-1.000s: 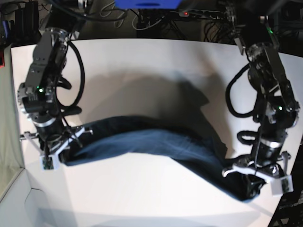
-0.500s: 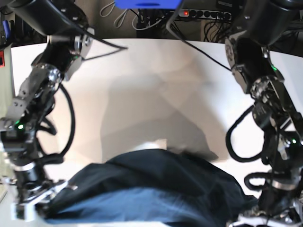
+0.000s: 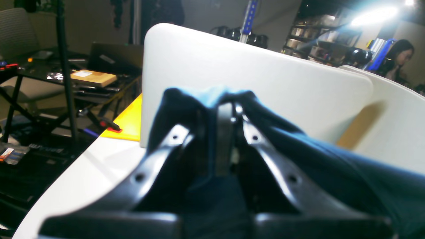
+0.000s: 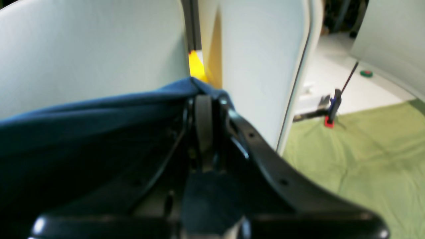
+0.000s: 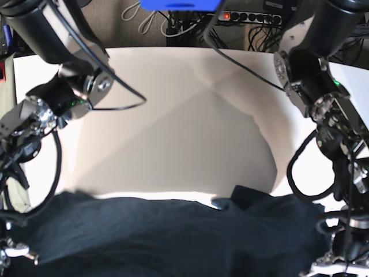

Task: Layout the t-shirt on the table in an organized manner, then fold the t-shirt properly
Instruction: 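Lift the shirt with both grippers and swing it up and over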

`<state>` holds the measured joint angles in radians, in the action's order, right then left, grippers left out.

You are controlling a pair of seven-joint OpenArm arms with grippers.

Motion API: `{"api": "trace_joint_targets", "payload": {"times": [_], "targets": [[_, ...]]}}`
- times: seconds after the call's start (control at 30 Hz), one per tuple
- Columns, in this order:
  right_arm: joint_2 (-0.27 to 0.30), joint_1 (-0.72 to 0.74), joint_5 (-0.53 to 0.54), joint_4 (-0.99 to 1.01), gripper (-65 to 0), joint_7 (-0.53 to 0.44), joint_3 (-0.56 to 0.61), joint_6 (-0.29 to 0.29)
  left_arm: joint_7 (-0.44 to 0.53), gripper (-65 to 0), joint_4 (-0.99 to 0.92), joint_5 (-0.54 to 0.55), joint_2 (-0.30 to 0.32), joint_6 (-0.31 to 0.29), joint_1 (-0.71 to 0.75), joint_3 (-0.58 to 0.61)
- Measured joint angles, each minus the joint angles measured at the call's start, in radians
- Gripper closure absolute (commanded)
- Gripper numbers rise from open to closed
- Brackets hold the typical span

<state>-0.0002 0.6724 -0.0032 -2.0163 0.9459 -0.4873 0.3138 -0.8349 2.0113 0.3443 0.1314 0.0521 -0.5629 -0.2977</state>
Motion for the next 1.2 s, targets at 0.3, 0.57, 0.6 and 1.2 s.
{"api": "trace_joint_targets", "payload": {"times": [0.3,0.57,0.6,1.2], "targets": [[0.014,0.085,-0.004,-0.003,-0.2,-0.002,-0.003,0.000,-0.003,-0.1,0.005,0.132,-0.069,-0.003,0.056,-0.080],[0.006,0.080,0.004,-0.003,-0.2,0.002,-0.002,0.000,-0.007,-0.1,0.005,0.280,-0.063,-0.008,0.150,-0.194],[0.005,0.080,0.004,-0.003,-0.2,0.001,-0.002,0.000,-0.006,-0.1,0.005,0.296,-0.063,-0.008,0.150,-0.204],[-0.083,-0.108,-0.008,-0.003,-0.2,-0.354,-0.005,0.000,0.001,-0.1,0.005,0.634,0.068,-0.016,0.116,-0.226]]}}
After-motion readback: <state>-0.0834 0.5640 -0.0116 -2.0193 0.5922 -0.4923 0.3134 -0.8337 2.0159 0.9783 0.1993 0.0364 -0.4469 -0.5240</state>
